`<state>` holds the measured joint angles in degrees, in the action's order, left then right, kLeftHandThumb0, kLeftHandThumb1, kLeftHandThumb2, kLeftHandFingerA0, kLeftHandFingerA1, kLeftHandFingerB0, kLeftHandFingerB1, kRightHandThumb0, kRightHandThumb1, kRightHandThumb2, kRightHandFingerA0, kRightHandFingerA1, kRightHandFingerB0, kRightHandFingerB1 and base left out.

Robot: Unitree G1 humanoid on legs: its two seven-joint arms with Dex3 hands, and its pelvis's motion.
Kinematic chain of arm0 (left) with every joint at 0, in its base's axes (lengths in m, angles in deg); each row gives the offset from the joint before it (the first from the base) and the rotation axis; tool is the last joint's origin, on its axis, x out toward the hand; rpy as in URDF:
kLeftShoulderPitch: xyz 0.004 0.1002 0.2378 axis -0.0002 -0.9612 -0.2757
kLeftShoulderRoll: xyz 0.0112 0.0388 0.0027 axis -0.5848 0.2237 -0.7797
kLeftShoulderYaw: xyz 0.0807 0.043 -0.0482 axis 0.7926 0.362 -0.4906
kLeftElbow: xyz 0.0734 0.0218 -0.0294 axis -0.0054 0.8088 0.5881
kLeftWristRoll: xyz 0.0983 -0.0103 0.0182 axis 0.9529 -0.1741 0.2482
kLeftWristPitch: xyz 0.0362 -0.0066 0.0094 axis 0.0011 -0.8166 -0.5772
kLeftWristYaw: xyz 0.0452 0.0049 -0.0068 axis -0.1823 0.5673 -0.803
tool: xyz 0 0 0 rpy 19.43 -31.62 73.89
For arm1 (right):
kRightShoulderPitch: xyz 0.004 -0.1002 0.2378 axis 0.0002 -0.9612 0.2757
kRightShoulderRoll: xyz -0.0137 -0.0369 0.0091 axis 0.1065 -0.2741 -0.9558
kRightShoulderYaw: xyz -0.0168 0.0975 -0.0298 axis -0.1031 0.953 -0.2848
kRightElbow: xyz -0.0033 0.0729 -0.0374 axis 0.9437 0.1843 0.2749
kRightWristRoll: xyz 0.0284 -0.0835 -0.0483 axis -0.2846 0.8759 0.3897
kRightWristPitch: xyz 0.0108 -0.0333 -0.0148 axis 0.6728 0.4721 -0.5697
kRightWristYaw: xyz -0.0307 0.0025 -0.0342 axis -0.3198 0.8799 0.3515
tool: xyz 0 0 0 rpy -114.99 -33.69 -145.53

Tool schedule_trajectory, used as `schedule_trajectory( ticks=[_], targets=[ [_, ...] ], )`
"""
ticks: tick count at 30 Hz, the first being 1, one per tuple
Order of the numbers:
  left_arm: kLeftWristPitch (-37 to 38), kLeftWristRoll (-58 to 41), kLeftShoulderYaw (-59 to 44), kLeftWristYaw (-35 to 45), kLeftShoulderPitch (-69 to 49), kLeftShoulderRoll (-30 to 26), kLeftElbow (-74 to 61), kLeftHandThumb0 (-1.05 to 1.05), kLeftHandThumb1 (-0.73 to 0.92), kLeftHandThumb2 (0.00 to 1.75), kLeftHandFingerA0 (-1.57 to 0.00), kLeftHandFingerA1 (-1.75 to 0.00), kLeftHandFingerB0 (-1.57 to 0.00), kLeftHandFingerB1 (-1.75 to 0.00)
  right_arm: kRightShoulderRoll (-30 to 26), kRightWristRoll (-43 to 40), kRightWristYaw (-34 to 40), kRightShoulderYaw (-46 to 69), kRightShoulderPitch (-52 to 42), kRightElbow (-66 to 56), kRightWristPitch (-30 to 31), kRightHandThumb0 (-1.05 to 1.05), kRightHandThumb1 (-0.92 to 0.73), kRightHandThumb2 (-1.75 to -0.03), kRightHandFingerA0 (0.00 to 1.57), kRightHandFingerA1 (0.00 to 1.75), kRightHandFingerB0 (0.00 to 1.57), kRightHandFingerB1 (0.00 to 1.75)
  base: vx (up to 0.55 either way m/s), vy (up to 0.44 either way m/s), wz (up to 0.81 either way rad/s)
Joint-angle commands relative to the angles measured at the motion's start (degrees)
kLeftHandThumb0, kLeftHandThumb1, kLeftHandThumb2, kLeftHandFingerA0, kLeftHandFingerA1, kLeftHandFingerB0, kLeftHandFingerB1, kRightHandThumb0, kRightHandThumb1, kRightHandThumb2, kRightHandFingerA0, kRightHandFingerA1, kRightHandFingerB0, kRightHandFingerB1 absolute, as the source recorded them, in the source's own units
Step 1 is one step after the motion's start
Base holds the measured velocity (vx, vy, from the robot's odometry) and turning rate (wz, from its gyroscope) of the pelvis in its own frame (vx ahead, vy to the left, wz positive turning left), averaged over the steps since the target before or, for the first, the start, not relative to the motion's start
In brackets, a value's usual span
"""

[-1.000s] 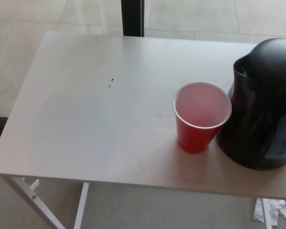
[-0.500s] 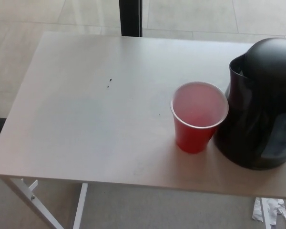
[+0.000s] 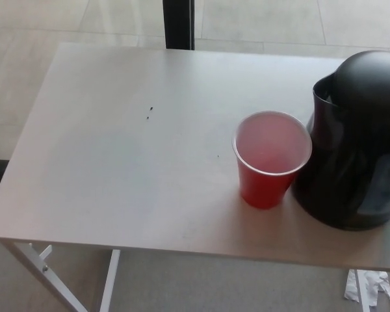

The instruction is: The robot uses its right hand to lift up a kettle kept on the middle of the desk by its handle and tilt it into a glass kept next to it to pour out water

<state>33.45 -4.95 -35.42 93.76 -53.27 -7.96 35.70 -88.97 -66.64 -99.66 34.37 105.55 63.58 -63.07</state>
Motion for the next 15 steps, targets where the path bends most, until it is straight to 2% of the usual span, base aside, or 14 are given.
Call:
schedule_trajectory(
  ticks=[1, 2, 3, 4, 6, 7, 8, 9, 13, 14, 15],
  targets=[
    [1.2, -0.1, -0.2, -1.4, -0.3, -1.1, -0.1, -0.75, 0.86, 0.65, -0.71, -0.57, -0.46, -0.53, 4.7, -0.2, 9.8, 3.8, 2.1, -1.0, -6.6, -0.08, -0.51, -1.22, 1.28, 1.42, 0.99, 1.14, 0.0, 0.0, 0.0],
    [1.4, -0.2, -0.3, -1.3, -0.4, -1.1, -0.2, -0.76, 0.86, 0.65, -0.73, -0.6, -0.47, -0.55, 4.8, 0.4, 10.0, 3.5, 1.9, -1.4, -6.8, -0.07, -0.41, -1.36, 1.02, 1.72, 0.96, 1.37, 0.0, 0.0, 0.0],
    [1.7, 0.0, -0.2, -1.3, -0.5, -1.1, -0.2, -0.76, 0.87, 0.65, -0.72, -0.59, -0.48, -0.55, 4.9, 1.7, 10.3, 2.5, 1.5, -2.6, -6.8, -0.1, -0.38, -1.42, 1.05, 1.67, 0.92, 1.44, 0.0, 0.0, 0.0],
    [1.8, -0.1, -0.3, -1.2, -0.7, -1.3, 0.0, -0.76, 0.87, 0.65, -0.73, -0.59, -0.48, -0.55, 5.3, 1.9, 10.0, 2.1, 1.0, -3.0, -7.4, -0.1, -0.35, -1.44, 1.02, 1.7, 0.89, 1.49, 0.0, 0.0, 0.0],
    [1.9, -0.2, -0.5, -1.3, -0.7, -1.2, 0.2, -0.76, 0.86, 0.65, -0.74, -0.58, -0.49, -0.54, 5.3, 2.0, 10.0, 1.9, 0.8, -3.2, -7.6, -0.09, -0.4, -1.45, 0.98, 1.75, 0.83, 1.54, 0.0, 0.0, 0.0],
    [1.9, -0.3, -0.5, -1.3, -0.5, -1.2, 0.4, -0.76, 0.86, 0.66, -0.72, -0.57, -0.48, -0.53, 5.0, 2.5, 9.7, 1.3, 0.6, -3.3, -8.0, -0.1, -0.39, -1.4, 0.98, 1.75, 0.83, 1.6, 0.0, 0.0, 0.0],
    [1.9, -0.1, -0.5, -1.5, -0.5, -1.3, 0.3, -0.77, 0.86, 0.65, -0.73, -0.57, -0.49, -0.53, 4.6, 3.8, 10.1, 0.2, 0.2, -3.9, -8.0, -0.12, -0.45, -1.29, 0.97, 1.75, 0.81, 1.62, 0.0, 0.0, 0.0],
    [1.8, -0.1, -0.4, -1.6, -0.6, -1.4, 0.3, -0.76, 0.87, 0.65, -0.73, -0.57, -0.49, -0.52, 4.3, 4.6, 10.2, -0.5, -0.1, -4.3, -8.0, -0.18, -0.45, -1.22, 1.26, 1.46, 1.08, 1.35, 0.0, 0.0, 0.0],
    [2.0, 0.1, -0.2, -1.5, -0.7, -1.7, 0.0, -0.77, 0.87, 0.66, -0.72, -0.58, -0.49, -0.53, 3.8, 3.7, 8.4, -1.0, -1.3, -4.8, -8.7, -0.12, -0.45, -1.22, 1.27, 1.48, 1.1, 1.36, 0.0, 0.0, 0.0],
    [2.0, 0.1, -0.2, -1.5, -0.7, -1.7, 0.0, -0.77, 0.87, 0.66, -0.72, -0.58, -0.49, -0.54, 3.7, 3.3, 7.7, -1.0, -1.8, -5.1, -9.1, -0.07, -0.45, -1.33, 0.99, 1.75, 0.85, 1.65, 0.0, 0.0, 0.0],
    [1.6, 0.1, -0.2, -1.8, -0.5, -1.7, 0.2, -0.75, 0.87, 0.66, -0.72, -0.57, -0.49, -0.53, 3.4, 2.1, 5.7, -0.8, -2.6, -5.9, -9.1, -0.08, -0.42, -1.36, 1.0, 1.75, 0.84, 1.67, 0.0, 0.0, 0.0]
  ],
)
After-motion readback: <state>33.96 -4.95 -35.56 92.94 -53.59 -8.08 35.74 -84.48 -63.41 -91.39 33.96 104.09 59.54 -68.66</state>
